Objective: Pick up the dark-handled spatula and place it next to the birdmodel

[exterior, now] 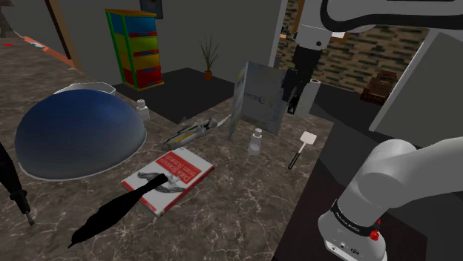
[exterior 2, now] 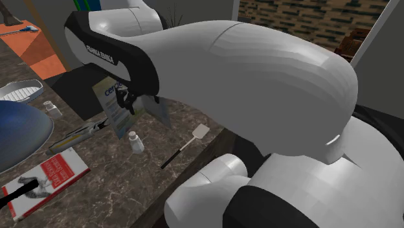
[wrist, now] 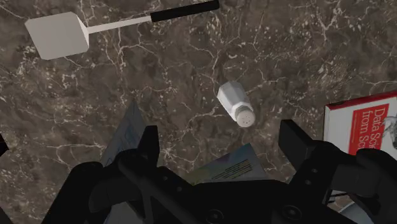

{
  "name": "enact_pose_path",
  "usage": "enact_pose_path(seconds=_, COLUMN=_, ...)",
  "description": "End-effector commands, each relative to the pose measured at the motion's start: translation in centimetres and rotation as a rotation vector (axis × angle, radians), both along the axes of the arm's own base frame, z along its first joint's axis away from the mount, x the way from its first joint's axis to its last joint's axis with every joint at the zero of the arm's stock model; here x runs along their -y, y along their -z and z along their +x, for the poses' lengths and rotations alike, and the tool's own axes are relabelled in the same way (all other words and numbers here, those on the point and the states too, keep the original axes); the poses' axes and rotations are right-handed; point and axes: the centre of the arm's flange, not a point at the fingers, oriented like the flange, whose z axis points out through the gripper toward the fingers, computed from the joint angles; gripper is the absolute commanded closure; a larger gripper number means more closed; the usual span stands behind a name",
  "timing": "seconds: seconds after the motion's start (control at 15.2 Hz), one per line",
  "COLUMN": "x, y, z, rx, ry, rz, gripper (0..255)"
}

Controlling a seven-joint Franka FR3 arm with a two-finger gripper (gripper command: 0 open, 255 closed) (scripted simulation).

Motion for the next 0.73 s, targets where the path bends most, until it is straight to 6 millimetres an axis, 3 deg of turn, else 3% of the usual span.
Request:
enact_pose_path(seconds=0.0, x=0.0, y=0.0, z=0.0, rx=0.0, ry=0.0, rz=0.0, gripper=0)
enact_pose_path(seconds=0.33, x=3.8, y=5.4, z=0.4, rx=-0.032, ry=0.392, rz=0.01, gripper=0)
enact_pose_path(seconds=0.66, x=7.3, y=10.8, z=-0.8, rx=-0.064, ry=0.784, rz=0.021, gripper=0)
